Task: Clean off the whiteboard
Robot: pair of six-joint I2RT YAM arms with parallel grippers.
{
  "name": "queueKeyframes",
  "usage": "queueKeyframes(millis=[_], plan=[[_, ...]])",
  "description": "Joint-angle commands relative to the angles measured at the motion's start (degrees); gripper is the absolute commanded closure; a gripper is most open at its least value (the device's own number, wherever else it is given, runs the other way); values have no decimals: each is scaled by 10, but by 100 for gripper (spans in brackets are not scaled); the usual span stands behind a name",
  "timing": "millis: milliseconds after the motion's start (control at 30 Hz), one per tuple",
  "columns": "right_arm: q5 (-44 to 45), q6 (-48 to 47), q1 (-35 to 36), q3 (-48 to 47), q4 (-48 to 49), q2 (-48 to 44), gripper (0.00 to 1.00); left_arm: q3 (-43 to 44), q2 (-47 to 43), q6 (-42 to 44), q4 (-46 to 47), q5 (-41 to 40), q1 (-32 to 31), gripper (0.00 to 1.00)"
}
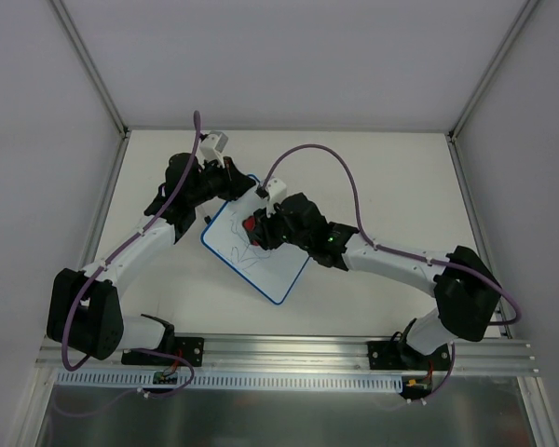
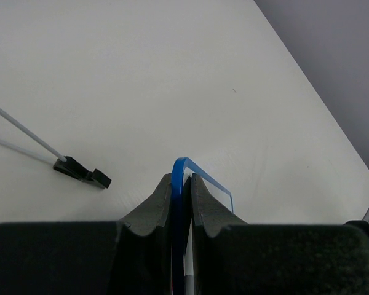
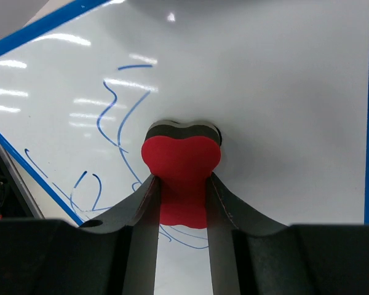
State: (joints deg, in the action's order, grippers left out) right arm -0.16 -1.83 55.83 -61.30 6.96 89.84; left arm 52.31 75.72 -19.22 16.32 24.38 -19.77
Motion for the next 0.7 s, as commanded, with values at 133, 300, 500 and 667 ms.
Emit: queueKeyframes(millis=[133,300,500,667], plan=[[60,33,-3,134,5,65,100,48,-31,7,142,21,-30,100],[57,42,-3,184,44,67,100,48,-31,1,152,8,-30,100],[46,58,-4,215,56,53,100,50,-33,10,157,-13,-30,100],[31,64,-3,233,37,18,100,60,-23,26,159,-9,-30,100]])
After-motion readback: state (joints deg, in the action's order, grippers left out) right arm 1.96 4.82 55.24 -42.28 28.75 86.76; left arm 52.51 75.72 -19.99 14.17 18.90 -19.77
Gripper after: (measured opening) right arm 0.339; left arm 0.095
